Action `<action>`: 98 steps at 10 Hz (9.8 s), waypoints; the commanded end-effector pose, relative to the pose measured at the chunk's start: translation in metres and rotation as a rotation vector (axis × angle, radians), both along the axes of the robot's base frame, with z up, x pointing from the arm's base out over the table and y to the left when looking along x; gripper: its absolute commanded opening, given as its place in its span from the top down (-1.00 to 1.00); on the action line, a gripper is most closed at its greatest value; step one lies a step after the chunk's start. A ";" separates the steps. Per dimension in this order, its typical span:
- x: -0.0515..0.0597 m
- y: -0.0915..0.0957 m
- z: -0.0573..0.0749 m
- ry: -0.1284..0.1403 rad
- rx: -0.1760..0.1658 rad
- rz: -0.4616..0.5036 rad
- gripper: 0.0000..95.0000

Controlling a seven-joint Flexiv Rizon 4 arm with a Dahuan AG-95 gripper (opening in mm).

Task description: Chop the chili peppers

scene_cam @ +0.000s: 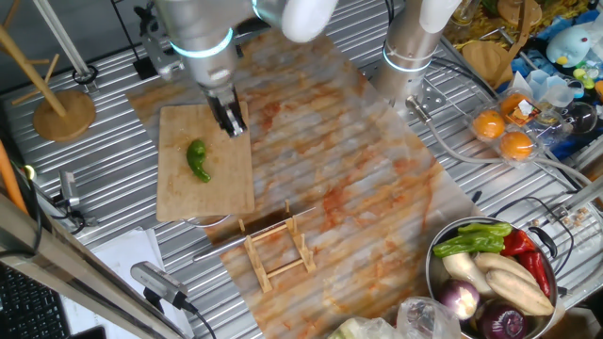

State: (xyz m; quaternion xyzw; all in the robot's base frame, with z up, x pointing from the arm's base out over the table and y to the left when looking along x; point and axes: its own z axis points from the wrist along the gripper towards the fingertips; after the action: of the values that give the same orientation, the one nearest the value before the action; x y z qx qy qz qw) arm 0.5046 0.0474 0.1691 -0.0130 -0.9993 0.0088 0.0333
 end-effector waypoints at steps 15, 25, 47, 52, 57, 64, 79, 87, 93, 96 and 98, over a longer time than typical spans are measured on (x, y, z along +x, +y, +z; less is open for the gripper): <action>0.027 0.038 0.006 0.101 -0.017 0.187 1.00; 0.027 0.144 0.008 0.066 -0.056 0.054 1.00; 0.029 0.203 -0.065 0.058 -0.221 0.074 0.60; 0.026 0.190 -0.071 0.057 -0.243 0.089 0.60; 0.023 0.190 -0.083 0.048 -0.259 0.090 0.60; 0.020 0.181 -0.108 0.051 -0.308 0.094 0.60; 0.016 0.174 -0.125 0.057 -0.324 0.094 1.00; 0.016 0.174 -0.125 0.096 -0.318 0.108 1.00; 0.016 0.170 -0.120 0.088 -0.310 0.116 1.00; 0.015 0.170 -0.096 0.086 -0.288 0.128 1.00; 0.014 0.170 -0.087 0.087 -0.275 0.132 1.00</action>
State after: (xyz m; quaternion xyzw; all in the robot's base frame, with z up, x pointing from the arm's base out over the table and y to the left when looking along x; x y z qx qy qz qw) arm 0.5165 0.2146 0.0831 0.0482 -0.9854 0.1467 0.0723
